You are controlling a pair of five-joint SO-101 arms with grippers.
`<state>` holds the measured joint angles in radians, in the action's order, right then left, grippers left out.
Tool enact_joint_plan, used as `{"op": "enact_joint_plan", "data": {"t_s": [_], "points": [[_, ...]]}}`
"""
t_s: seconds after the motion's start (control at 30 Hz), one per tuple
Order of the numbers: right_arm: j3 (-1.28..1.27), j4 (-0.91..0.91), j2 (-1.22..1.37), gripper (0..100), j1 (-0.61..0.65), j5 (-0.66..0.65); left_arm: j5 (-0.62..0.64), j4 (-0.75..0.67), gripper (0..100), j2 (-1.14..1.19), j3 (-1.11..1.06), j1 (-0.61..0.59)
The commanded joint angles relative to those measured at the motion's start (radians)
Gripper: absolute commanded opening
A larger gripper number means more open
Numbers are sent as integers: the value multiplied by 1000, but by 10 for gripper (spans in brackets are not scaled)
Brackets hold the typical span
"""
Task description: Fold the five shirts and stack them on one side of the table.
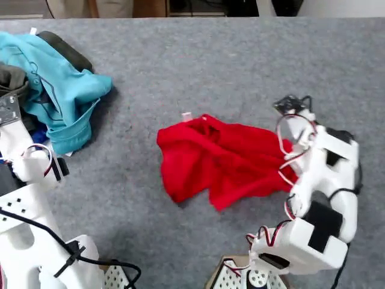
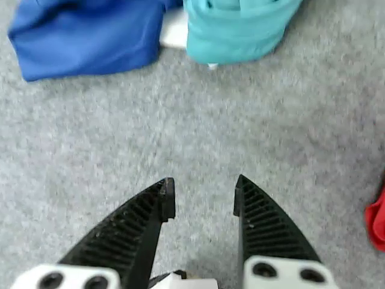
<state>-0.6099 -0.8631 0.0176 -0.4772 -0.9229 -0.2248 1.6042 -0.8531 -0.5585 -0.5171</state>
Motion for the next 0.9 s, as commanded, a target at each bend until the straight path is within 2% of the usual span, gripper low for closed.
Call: {"op": "enact_joint_plan", "data": {"t_s": [0.0,0.07,0.1,0.23,0.37,0.5,0.6,0.77,0.87], "points": [[5,-20,-24,300,-62,-175,-8,6,171,-5,63,20],[7,-109,-70,394,-71,-270,-8,-28,171,-5,64,35],[10,-153,-104,411,-81,-276,-8,-35,171,-5,64,46],[27,-256,-289,381,-77,-281,-55,-46,171,-15,60,80],[42,-336,-518,337,-59,-279,-104,-46,171,-12,55,77],[36,-549,-771,270,25,-318,-133,-37,170,-16,55,75],[31,-726,-947,172,119,-348,-132,-35,168,-16,55,66],[-94,-878,-1194,13,260,-348,-133,-44,171,-16,17,-48],[-262,-858,-1300,21,328,-347,-133,-46,171,-15,-37,-118]]}}
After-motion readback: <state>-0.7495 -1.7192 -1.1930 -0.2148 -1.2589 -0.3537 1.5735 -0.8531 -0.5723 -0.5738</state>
